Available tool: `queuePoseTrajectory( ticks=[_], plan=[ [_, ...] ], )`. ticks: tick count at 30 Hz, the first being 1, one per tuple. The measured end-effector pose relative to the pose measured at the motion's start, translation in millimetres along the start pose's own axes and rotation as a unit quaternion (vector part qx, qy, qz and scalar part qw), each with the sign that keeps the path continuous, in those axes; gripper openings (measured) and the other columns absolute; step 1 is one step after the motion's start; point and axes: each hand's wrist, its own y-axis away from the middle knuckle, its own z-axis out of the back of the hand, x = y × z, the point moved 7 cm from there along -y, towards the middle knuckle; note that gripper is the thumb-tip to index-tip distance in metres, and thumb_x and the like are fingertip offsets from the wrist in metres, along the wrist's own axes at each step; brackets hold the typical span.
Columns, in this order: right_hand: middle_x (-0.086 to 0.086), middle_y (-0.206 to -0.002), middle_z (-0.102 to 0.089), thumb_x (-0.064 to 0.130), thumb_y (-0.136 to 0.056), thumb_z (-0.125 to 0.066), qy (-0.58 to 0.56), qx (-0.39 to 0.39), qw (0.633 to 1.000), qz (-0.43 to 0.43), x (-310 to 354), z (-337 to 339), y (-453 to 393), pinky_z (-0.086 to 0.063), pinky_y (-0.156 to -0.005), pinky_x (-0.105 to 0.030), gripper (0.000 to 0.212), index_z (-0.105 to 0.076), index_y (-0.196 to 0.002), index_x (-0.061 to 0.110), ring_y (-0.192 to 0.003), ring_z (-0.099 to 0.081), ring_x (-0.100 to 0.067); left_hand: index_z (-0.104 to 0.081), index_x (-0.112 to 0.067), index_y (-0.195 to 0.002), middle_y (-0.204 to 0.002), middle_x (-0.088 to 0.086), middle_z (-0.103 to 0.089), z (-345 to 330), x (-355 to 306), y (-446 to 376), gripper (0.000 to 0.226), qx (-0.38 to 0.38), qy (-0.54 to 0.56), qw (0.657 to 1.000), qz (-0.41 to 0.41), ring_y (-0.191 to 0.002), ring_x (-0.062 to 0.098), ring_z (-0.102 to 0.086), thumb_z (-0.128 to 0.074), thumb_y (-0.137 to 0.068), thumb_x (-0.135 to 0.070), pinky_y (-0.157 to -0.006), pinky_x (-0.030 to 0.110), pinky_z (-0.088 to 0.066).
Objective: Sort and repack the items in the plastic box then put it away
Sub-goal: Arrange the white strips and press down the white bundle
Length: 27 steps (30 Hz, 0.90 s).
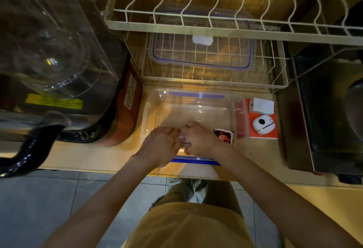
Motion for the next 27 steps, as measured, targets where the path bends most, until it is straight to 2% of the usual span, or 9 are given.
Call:
queuePoseTrajectory(
  ticks=[3, 7, 10, 13, 15, 18, 23, 25, 27],
  plan=[
    [-0.009, -0.123, -0.05, 0.018, -0.074, -0.072, -0.046, 0.02, 0.999, -0.007, -2, 6, 5, -0.046, -0.091, -0.033, 0.065, -0.044, -0.132, 0.013, -0.111, -0.049, -0.023, -0.047, -0.021, -0.13, -0.134, 0.003, -0.054, -2, 0, 0, 0.04, 0.004, 0.003, 1.0, 0.011, -0.124, 0.018, -0.044, -0.032, -0.096, -0.034, -0.104, 0.03, -0.031],
    [-0.009, -0.13, -0.056, 0.019, -0.086, -0.062, -0.12, 0.013, 0.993, -0.019, -10, 16, 11, -0.042, -0.1, -0.032, 0.045, -0.052, -0.129, 0.011, -0.117, -0.053, -0.022, -0.038, -0.022, -0.137, -0.142, 0.003, -0.046, -6, 3, -2, 0.046, 0.03, -0.019, 0.999, 0.022, -0.132, 0.019, -0.038, -0.029, -0.096, -0.041, -0.109, 0.033, -0.027],
    [-0.012, -0.124, -0.059, 0.007, -0.09, -0.049, -0.118, -0.041, 0.991, -0.052, -24, 19, 12, -0.043, -0.101, -0.038, 0.032, -0.059, -0.121, 0.008, -0.114, -0.054, -0.025, -0.027, -0.018, -0.143, -0.152, 0.004, -0.031, -12, 7, -4, 0.054, 0.058, -0.062, 0.995, 0.045, -0.141, 0.019, -0.023, -0.024, -0.096, -0.045, -0.115, 0.036, -0.016],
    [-0.015, -0.126, -0.057, 0.0, -0.09, -0.045, -0.109, -0.07, 0.99, -0.062, -29, 19, 14, -0.04, -0.105, -0.039, 0.035, -0.058, -0.122, 0.005, -0.119, -0.05, -0.027, -0.008, -0.019, -0.147, -0.159, 0.002, -0.008, -18, 8, -4, 0.061, 0.092, -0.073, 0.991, 0.067, -0.146, 0.017, -0.001, -0.018, -0.095, -0.049, -0.119, 0.039, -0.001],
    [-0.014, -0.13, -0.055, -0.001, -0.089, -0.047, -0.088, -0.076, 0.991, -0.063, -31, 16, 13, -0.038, -0.107, -0.035, 0.038, -0.055, -0.126, 0.006, -0.121, -0.049, -0.026, -0.003, -0.019, -0.147, -0.159, 0.001, -0.002, -21, 7, -4, 0.061, 0.098, -0.07, 0.99, 0.07, -0.146, 0.015, 0.005, -0.017, -0.095, -0.049, -0.118, 0.039, 0.004],
    [-0.012, -0.125, -0.058, 0.002, -0.086, -0.052, -0.061, -0.058, 0.995, -0.057, -32, 9, 13, -0.042, -0.101, -0.035, 0.037, -0.059, -0.122, 0.008, -0.116, -0.052, -0.027, -0.013, -0.017, -0.146, -0.158, 0.002, -0.012, -22, 6, -2, 0.06, 0.084, -0.065, 0.992, 0.073, -0.146, 0.017, -0.004, -0.017, -0.096, -0.048, -0.118, 0.039, 0.001],
    [-0.01, -0.131, -0.057, -0.002, -0.092, -0.043, -0.114, -0.025, 0.992, -0.047, -30, 14, 25, -0.039, -0.105, -0.031, 0.037, -0.057, -0.125, 0.007, -0.121, -0.051, -0.024, -0.04, -0.019, -0.134, -0.144, 0.004, -0.042, -20, 0, 4, 0.051, 0.034, -0.05, 0.996, 0.071, -0.136, 0.021, -0.032, -0.023, -0.095, -0.047, -0.115, 0.04, -0.017],
    [-0.012, -0.126, -0.058, 0.005, -0.096, -0.041, -0.193, -0.076, 0.974, -0.09, -37, 29, 32, -0.039, -0.1, -0.03, 0.03, -0.059, -0.119, 0.004, -0.118, -0.052, -0.024, -0.039, -0.021, -0.135, -0.144, 0.004, -0.042, -22, 0, 5, 0.05, 0.028, -0.05, 0.996, 0.069, -0.136, 0.022, -0.032, -0.023, -0.095, -0.047, -0.114, 0.041, -0.019],
    [-0.012, -0.103, -0.064, 0.013, -0.097, -0.041, -0.32, -0.132, 0.923, -0.167, -54, 43, 43, -0.044, -0.089, -0.033, 0.025, -0.065, -0.094, 0.009, -0.1, -0.059, -0.025, -0.036, -0.021, -0.137, -0.146, 0.003, -0.039, -22, 1, 4, 0.051, 0.027, -0.051, 0.996, 0.07, -0.138, 0.022, -0.029, -0.024, -0.095, -0.047, -0.115, 0.041, -0.018]
  ],
)
